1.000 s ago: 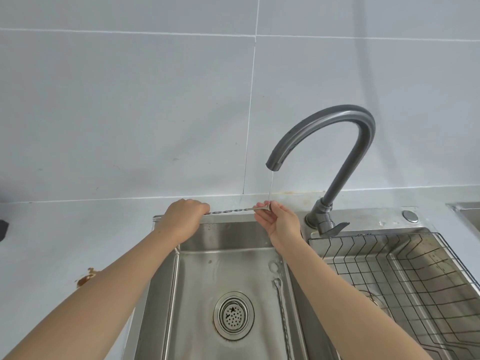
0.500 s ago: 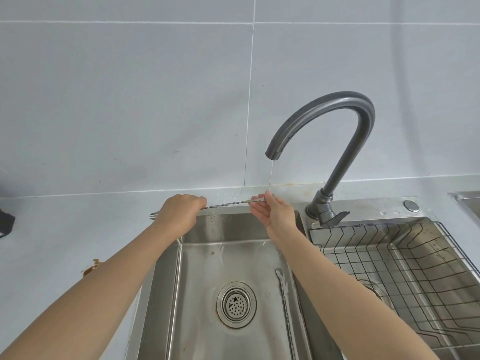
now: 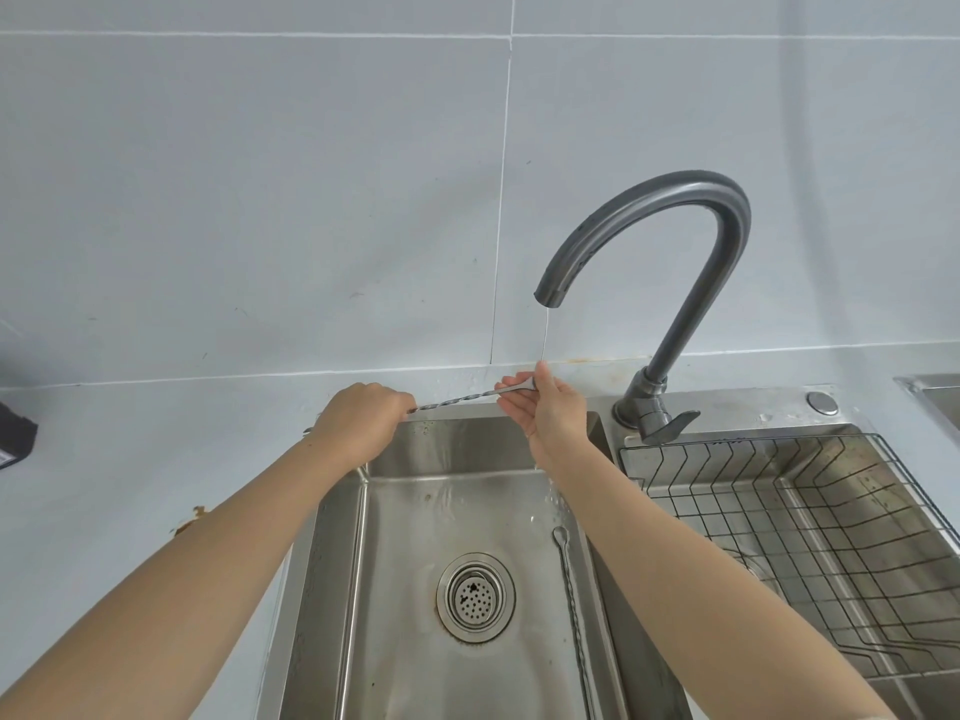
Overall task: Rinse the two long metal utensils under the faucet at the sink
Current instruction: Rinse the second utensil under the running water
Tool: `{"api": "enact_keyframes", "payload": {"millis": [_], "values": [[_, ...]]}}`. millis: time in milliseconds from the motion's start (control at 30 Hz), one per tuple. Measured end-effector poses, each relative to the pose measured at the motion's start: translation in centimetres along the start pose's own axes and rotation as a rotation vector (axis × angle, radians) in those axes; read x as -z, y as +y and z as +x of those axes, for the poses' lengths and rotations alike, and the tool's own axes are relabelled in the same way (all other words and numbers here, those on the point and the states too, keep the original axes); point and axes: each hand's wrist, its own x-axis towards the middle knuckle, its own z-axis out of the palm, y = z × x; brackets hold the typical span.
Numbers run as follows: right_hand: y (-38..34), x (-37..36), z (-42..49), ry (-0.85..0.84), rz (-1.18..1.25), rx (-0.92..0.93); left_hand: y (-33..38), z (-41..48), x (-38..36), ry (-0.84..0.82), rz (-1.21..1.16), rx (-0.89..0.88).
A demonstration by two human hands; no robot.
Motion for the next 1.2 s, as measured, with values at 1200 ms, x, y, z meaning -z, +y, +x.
{"api": "enact_keyframes", "payload": {"millis": [1200], "values": [[-0.8, 0.3, -0.5, 0.018, 0.093, 0.07, 0.0, -0.3, 0.8, 0.001, -0.148, 0.05]]}}
